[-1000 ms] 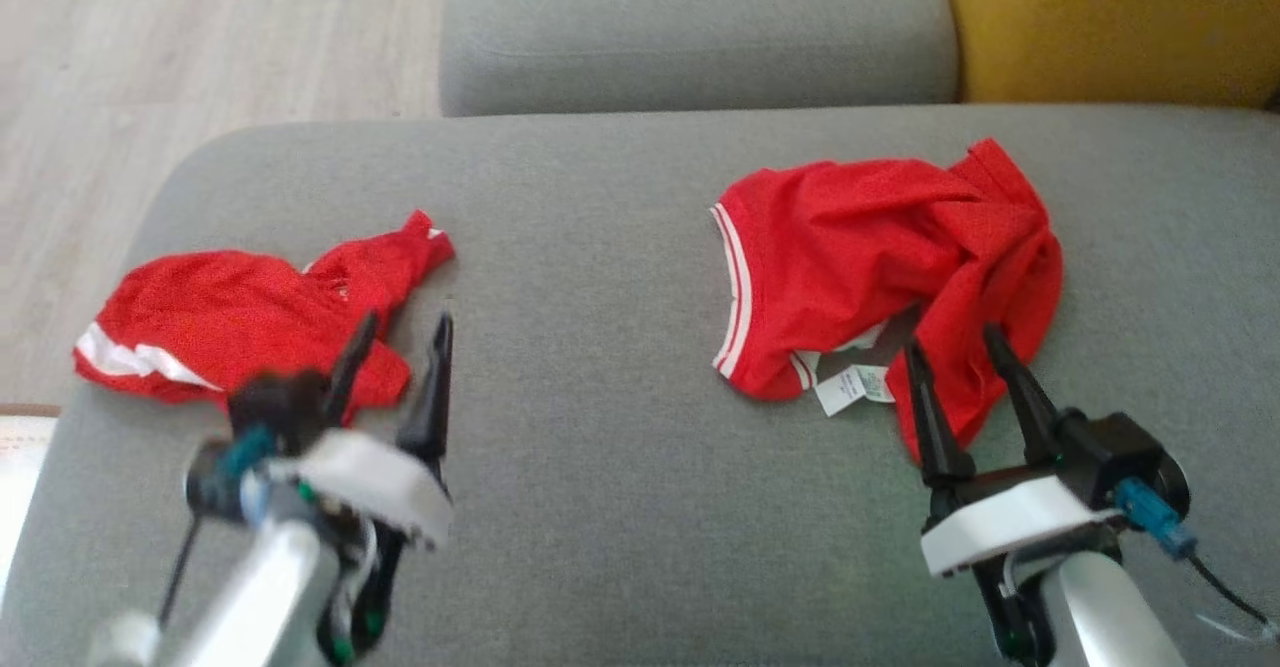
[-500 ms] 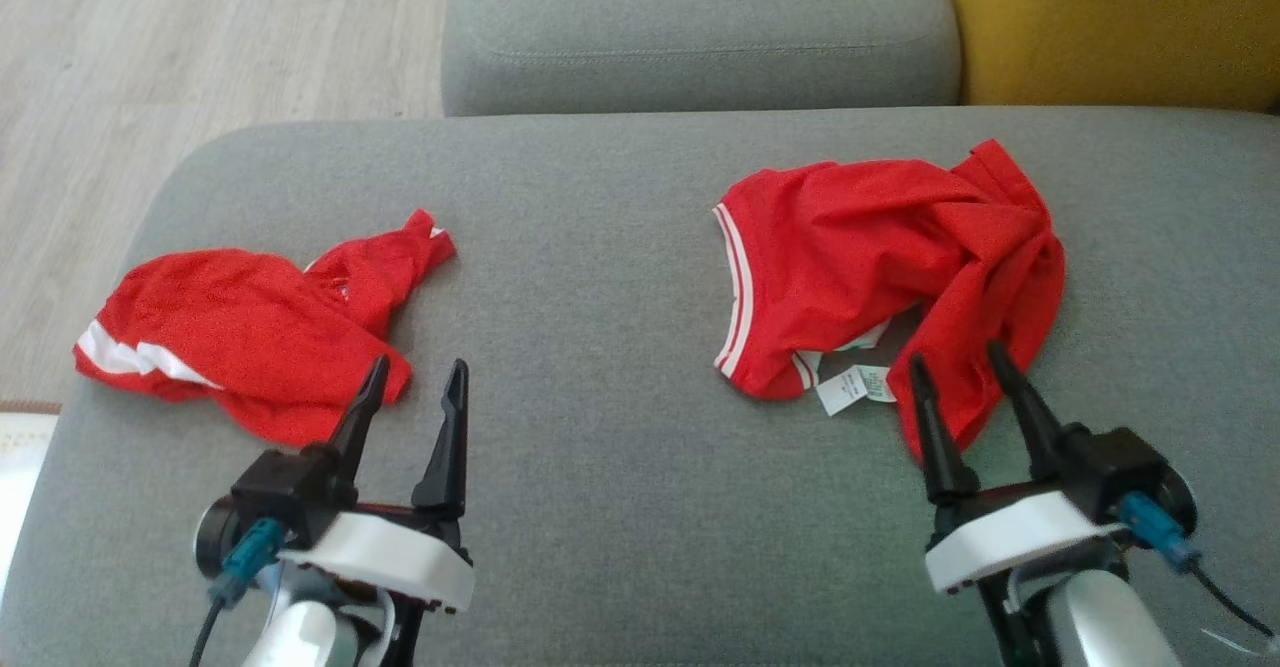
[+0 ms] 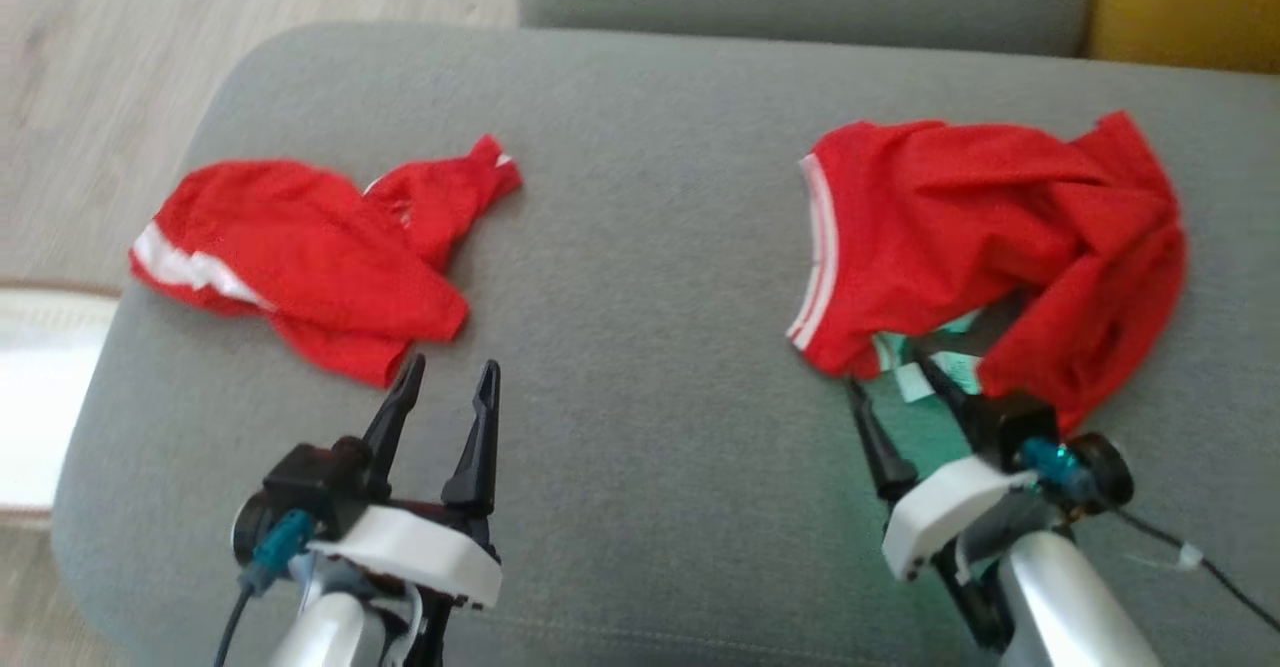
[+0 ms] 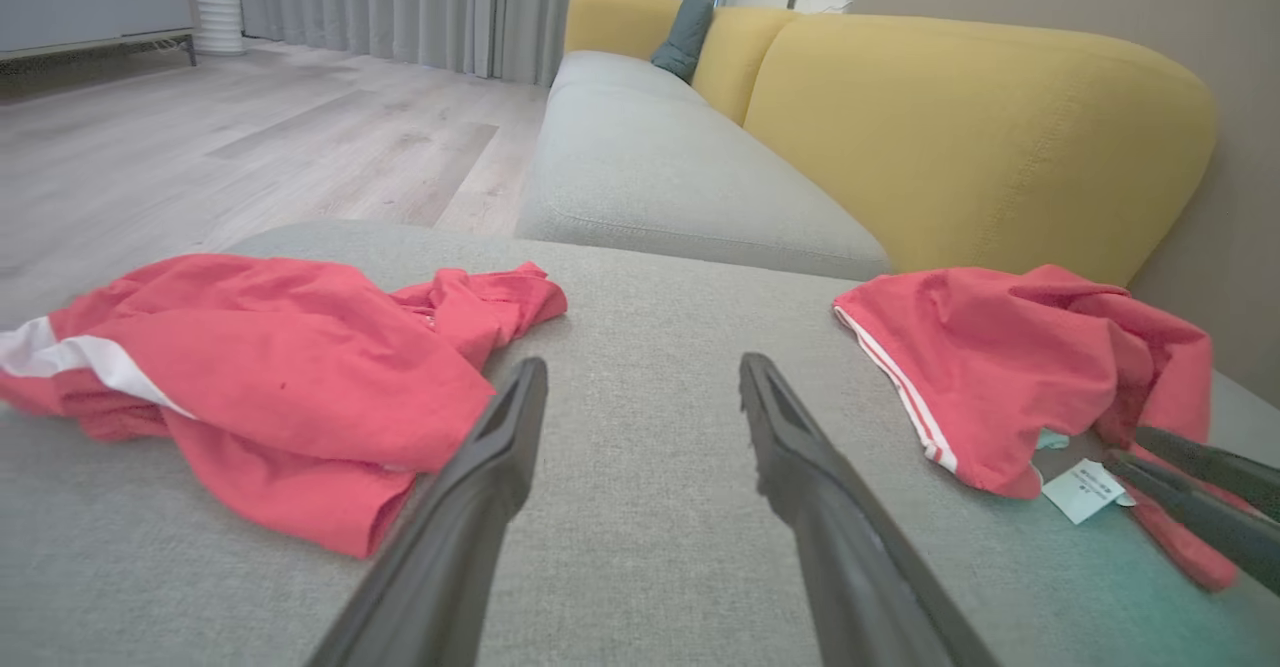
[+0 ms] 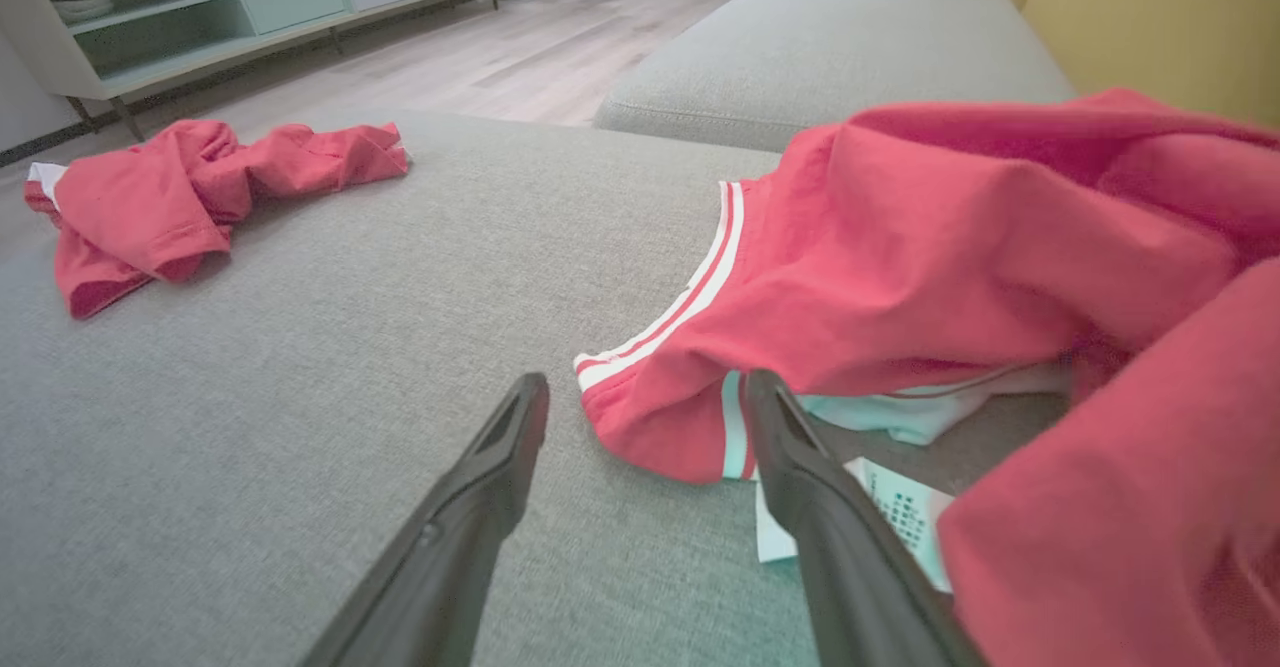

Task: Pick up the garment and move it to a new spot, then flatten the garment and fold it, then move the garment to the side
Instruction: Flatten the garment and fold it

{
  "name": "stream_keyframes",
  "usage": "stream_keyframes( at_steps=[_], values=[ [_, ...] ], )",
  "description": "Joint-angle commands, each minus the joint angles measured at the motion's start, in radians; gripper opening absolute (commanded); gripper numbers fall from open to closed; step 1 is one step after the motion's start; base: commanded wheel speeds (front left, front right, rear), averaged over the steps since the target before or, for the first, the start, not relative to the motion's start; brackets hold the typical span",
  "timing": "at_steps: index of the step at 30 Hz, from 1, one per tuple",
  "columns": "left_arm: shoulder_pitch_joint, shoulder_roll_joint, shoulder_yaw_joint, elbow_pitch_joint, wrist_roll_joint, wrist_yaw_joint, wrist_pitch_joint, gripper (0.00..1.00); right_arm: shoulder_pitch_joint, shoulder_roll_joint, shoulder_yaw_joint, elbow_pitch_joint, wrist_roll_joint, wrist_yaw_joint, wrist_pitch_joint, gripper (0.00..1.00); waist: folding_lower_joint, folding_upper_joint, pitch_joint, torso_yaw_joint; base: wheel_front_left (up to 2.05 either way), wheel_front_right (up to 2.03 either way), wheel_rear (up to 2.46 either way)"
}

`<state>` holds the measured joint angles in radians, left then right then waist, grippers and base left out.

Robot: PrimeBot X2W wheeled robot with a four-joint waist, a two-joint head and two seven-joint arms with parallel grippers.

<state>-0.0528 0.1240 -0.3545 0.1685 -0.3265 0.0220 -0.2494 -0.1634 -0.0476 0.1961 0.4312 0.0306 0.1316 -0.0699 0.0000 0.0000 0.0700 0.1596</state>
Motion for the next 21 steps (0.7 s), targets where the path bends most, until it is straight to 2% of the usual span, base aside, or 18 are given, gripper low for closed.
stream_keyframes(
  at_steps=[1,7,17,18,19,21],
  values=[
    [-0.071,-0.005,0.042,-0.023,0.011,-0.011,-0.012,1.00,-0.063,-0.003,0.000,-0.001,-0.010,-0.001,0.002,1.00,0.0000,0.0000,0.043,0.042,0.00,0.00,0.00],
    [-0.096,-0.030,0.055,-0.002,0.027,-0.040,-0.012,1.00,-0.130,-0.003,-0.063,0.098,-0.086,-0.001,0.026,1.00,0.0000,0.0000,0.085,0.086,0.00,0.00,0.00],
    [-0.110,-0.055,0.076,0.018,0.045,-0.066,-0.012,1.00,-0.187,-0.003,-0.047,0.218,-0.146,-0.001,0.051,1.00,0.0000,0.0000,0.105,0.112,0.00,0.00,0.00],
    [-0.109,-0.057,0.079,0.021,0.047,-0.067,-0.012,1.00,-0.192,-0.003,-0.043,0.230,-0.145,-0.001,0.052,0.27,0.0000,0.0000,0.102,0.112,0.00,0.00,0.00],
    [-0.108,-0.059,0.082,0.023,0.049,-0.068,-0.012,1.00,-0.198,-0.003,-0.033,0.237,-0.148,-0.001,0.043,0.00,0.0000,0.0000,0.099,0.110,0.00,0.00,0.00],
    [-0.105,-0.061,0.088,0.029,0.054,-0.070,-0.012,1.00,-0.207,-0.003,-0.009,0.248,-0.133,-0.001,0.028,0.00,0.0000,0.0000,0.087,0.104,0.00,0.00,0.00]
  ],
)
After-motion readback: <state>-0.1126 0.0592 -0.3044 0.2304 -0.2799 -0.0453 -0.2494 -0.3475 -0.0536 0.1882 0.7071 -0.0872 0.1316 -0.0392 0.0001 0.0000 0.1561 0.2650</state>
